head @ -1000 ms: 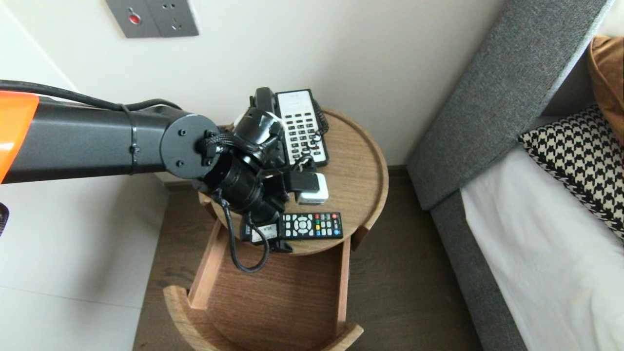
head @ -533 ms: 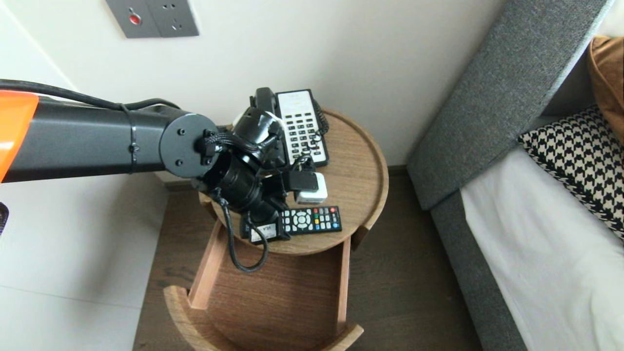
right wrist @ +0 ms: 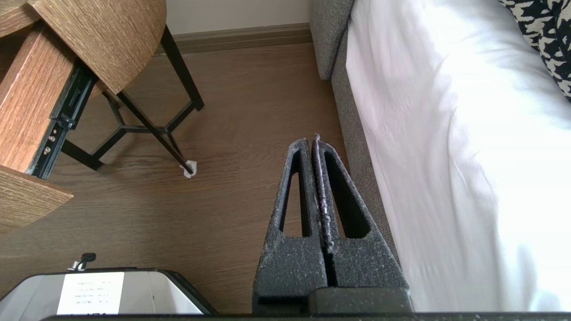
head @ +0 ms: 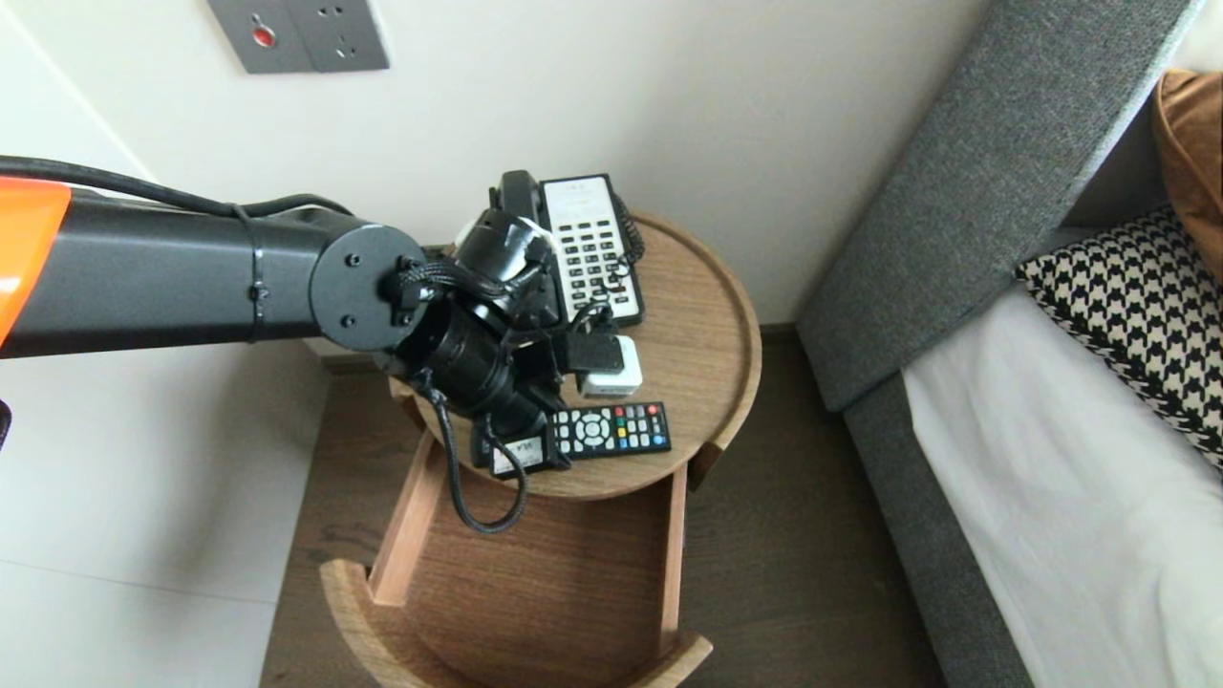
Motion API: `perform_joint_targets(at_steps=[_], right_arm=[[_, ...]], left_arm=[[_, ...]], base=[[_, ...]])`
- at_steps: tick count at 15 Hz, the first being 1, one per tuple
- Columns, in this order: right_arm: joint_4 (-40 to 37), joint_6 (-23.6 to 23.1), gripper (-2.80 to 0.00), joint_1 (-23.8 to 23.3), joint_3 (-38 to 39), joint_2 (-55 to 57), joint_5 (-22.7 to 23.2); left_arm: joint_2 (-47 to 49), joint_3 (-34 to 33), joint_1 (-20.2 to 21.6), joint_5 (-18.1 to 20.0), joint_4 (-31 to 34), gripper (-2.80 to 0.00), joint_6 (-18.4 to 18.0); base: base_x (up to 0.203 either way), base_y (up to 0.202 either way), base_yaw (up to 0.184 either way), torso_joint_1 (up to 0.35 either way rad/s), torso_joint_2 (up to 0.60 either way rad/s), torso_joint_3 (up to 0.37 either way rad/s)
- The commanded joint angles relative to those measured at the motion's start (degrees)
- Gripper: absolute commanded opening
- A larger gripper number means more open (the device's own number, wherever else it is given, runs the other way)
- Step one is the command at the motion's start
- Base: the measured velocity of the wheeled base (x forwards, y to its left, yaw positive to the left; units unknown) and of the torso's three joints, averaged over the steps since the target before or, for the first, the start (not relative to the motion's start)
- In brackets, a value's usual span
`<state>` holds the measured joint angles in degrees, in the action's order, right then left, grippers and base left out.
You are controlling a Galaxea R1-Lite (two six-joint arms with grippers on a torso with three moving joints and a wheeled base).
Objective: Put the remote controls on the table in the drawer one by one
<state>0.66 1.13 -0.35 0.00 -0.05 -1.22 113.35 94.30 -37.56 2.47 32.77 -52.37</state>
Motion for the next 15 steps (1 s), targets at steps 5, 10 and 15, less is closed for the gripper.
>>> perform_joint_targets(at_steps=[5,10,15], right_arm=[[0.0,0.0,-2.8,0.0,0.3,-0.6,0.0],[0.0,0.0,-2.8,0.0,0.3,-0.6,0.0],[0.0,0.0,-2.8,0.0,0.3,-0.6,0.0]], left_arm=[[-4.3,-1.6,-1.3,0.1,-0.3,-2.8,0.6],[-8.7,-6.3,-1.4,0.0,-0.2,-2.8,0.5],[-14.8,-16.6,-1.4,0.1,-0.4,-2.8,0.5]], base=[[0.0,0.0,0.0,0.0,0.0,0.0],[0.0,0.0,0.0,0.0,0.0,0.0],[0.0,0.0,0.0,0.0,0.0,0.0]])
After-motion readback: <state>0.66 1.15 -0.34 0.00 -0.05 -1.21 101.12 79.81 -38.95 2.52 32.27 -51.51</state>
